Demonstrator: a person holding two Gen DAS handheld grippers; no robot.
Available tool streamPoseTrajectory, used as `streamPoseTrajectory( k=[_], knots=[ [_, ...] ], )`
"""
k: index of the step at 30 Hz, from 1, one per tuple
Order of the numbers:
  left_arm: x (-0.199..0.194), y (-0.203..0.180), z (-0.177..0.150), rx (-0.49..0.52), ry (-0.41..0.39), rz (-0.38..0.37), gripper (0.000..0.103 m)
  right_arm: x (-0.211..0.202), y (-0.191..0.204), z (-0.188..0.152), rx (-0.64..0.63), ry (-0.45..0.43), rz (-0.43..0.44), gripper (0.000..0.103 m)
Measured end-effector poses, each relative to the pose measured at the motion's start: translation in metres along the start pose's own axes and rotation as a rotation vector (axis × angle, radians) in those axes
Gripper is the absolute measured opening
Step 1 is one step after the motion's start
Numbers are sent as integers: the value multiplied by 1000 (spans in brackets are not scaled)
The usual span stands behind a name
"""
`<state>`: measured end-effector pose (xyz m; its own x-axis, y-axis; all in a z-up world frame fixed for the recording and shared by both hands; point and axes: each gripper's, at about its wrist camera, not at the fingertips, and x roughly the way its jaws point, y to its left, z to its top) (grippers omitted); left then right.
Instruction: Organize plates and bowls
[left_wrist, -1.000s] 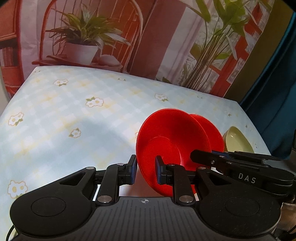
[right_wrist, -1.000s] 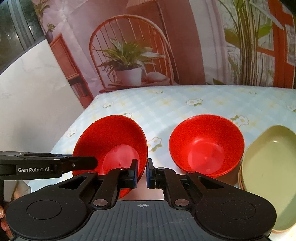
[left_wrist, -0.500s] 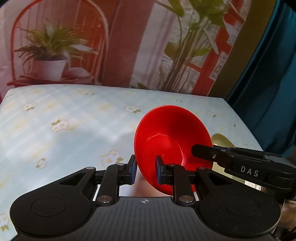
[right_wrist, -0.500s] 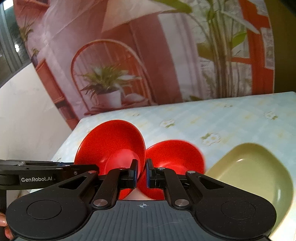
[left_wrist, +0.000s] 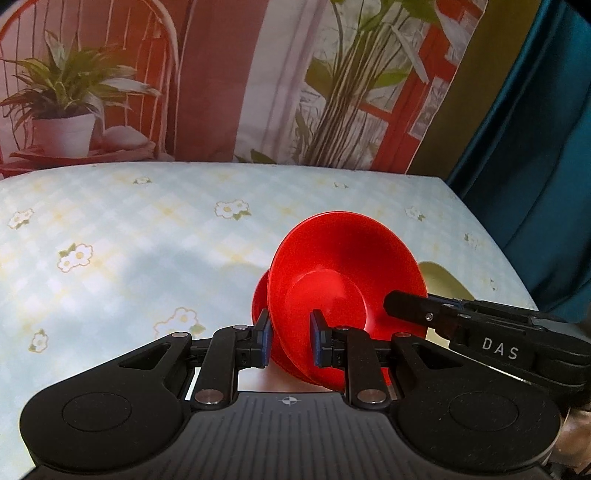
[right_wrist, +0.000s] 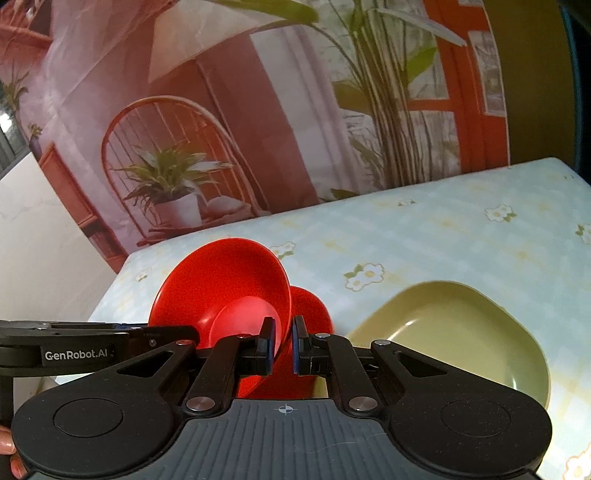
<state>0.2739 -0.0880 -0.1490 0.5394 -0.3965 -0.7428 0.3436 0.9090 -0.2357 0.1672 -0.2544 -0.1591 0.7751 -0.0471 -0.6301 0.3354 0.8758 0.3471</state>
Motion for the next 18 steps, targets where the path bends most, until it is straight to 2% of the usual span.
streamPoseTrajectory(
  k=[18],
  knots=[
    [15,-2,1,6,37,0,22,4,-13,-4,23,14,-14,9]
  ],
)
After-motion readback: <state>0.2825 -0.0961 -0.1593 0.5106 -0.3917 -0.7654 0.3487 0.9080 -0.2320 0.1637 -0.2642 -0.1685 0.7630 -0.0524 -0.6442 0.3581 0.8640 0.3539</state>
